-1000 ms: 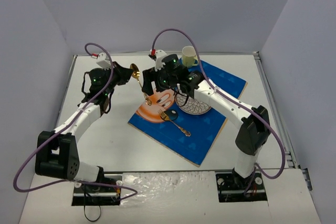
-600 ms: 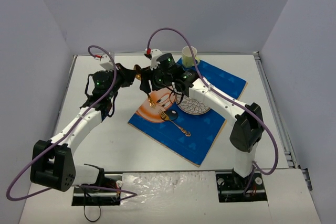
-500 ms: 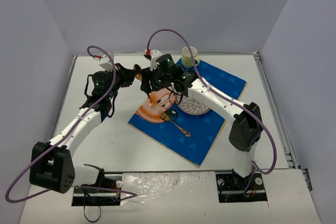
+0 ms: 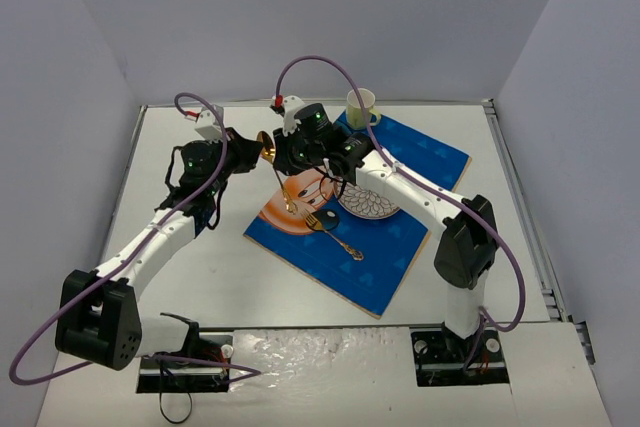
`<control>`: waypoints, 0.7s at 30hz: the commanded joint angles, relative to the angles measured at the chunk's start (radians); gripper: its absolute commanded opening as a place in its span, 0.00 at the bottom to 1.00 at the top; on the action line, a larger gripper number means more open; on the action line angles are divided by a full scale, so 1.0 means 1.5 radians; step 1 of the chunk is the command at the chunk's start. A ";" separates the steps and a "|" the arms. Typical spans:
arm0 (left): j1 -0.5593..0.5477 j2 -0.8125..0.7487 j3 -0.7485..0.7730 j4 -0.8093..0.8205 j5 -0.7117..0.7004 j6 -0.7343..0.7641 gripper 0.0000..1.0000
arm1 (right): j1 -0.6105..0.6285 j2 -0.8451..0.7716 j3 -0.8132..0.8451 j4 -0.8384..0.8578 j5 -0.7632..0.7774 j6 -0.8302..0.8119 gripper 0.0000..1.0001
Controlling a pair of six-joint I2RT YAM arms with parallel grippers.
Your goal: Set the dinner table for one person
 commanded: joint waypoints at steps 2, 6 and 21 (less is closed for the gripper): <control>-0.006 -0.025 0.007 0.066 0.005 0.006 0.00 | 0.004 0.001 0.022 0.030 0.012 -0.009 0.07; -0.007 -0.027 0.005 0.067 -0.001 0.014 0.00 | 0.003 0.001 0.021 0.029 0.004 -0.002 0.19; -0.010 -0.026 0.007 0.086 -0.002 -0.008 0.00 | 0.013 0.007 0.014 0.030 -0.008 -0.001 0.17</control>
